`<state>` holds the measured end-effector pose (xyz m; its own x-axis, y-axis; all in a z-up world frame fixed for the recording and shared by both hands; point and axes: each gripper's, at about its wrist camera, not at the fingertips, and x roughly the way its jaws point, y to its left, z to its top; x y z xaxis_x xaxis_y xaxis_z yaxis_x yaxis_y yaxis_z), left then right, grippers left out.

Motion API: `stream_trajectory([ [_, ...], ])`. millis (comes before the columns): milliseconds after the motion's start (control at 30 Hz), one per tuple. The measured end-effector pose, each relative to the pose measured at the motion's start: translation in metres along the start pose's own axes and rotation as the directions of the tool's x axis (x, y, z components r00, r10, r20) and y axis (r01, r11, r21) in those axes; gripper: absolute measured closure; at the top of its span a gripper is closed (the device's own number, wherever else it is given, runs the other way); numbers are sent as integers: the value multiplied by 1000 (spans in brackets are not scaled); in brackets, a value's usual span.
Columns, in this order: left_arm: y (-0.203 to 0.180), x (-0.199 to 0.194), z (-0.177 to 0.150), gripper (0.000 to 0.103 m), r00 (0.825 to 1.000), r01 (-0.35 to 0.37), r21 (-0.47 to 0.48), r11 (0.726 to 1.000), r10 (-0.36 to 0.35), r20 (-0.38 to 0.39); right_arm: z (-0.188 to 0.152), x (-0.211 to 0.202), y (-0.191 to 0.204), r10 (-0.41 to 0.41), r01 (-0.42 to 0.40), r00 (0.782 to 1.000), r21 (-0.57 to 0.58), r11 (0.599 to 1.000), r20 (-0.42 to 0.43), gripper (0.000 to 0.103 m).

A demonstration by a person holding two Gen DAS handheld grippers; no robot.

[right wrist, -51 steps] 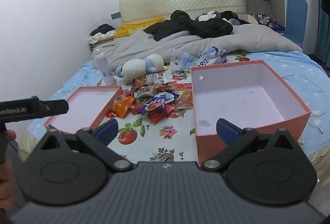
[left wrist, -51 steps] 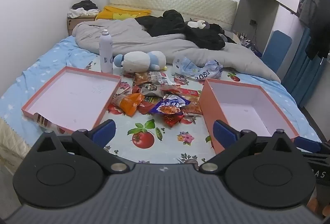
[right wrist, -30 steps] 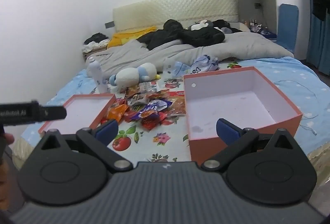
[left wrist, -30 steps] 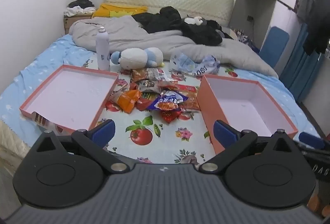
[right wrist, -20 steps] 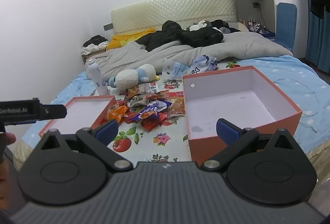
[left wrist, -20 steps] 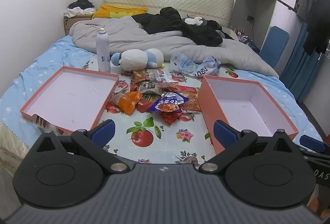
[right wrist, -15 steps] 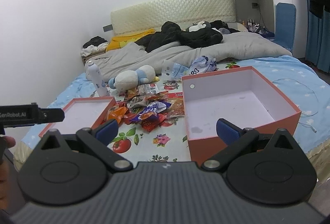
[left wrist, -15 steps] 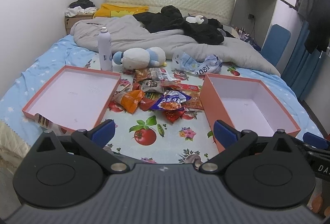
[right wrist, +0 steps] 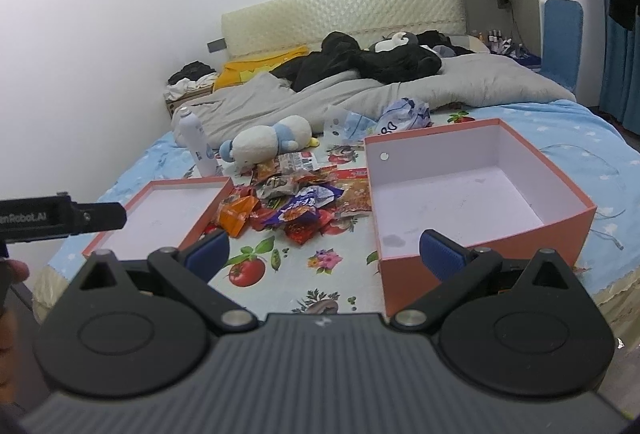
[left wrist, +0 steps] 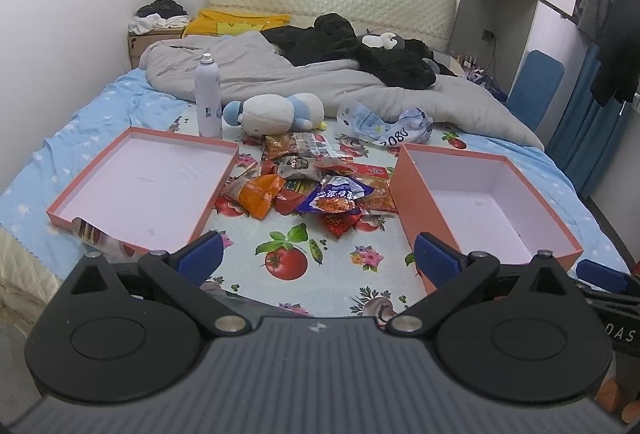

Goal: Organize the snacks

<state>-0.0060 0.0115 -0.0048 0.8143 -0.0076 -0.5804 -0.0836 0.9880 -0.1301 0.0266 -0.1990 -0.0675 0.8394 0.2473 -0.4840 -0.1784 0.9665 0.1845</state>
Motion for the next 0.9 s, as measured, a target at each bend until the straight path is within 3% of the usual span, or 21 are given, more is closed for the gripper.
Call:
stream_trajectory([
  [900, -2, -3, -6, 0, 1000, -4, -17, 1000, 4, -4, -1, 9, -2, 1, 0, 1000, 8, 1000, -14, 0],
])
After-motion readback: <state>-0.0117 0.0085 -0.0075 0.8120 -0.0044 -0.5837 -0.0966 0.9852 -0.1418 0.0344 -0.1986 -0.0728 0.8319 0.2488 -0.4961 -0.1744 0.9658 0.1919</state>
